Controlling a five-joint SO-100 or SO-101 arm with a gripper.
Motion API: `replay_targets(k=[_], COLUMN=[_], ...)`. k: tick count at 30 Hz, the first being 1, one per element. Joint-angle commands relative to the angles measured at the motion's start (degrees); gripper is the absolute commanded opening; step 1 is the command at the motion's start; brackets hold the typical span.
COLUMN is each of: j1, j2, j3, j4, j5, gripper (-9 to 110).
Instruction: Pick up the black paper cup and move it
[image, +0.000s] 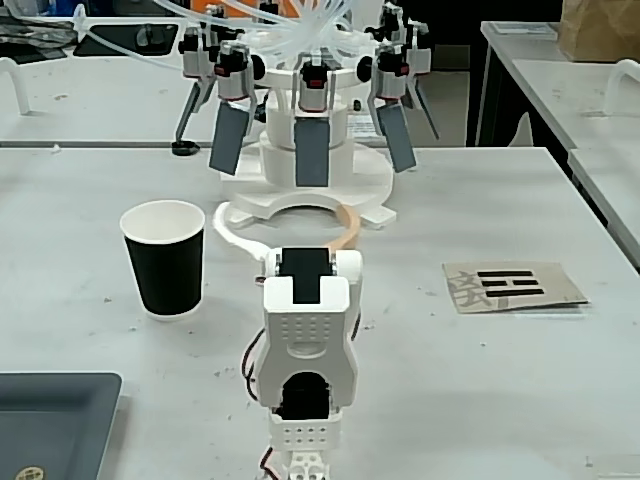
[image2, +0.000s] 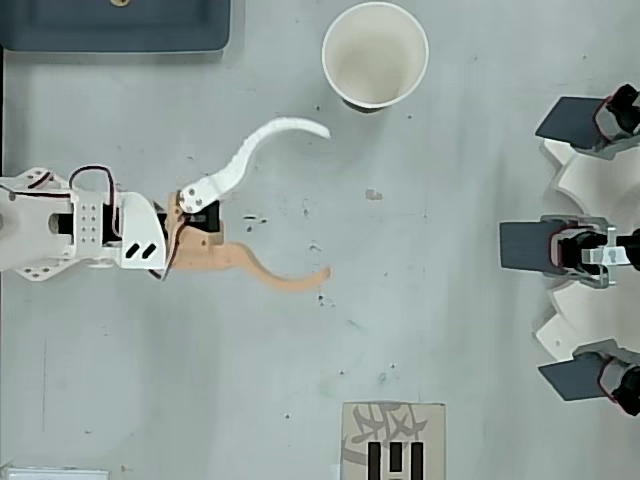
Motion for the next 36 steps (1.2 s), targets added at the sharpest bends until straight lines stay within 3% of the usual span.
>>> replay_targets(k=[1, 19, 36], j1=[-2.2, -9.8, -16.5], j2=[2.1, -1.0, -16.8], j3=[-0.1, -1.3, -18.8], j4=[-1.9, -1.6, -1.5], j5=[-0.1, -3.7, -3.5], gripper=[44, 49, 50])
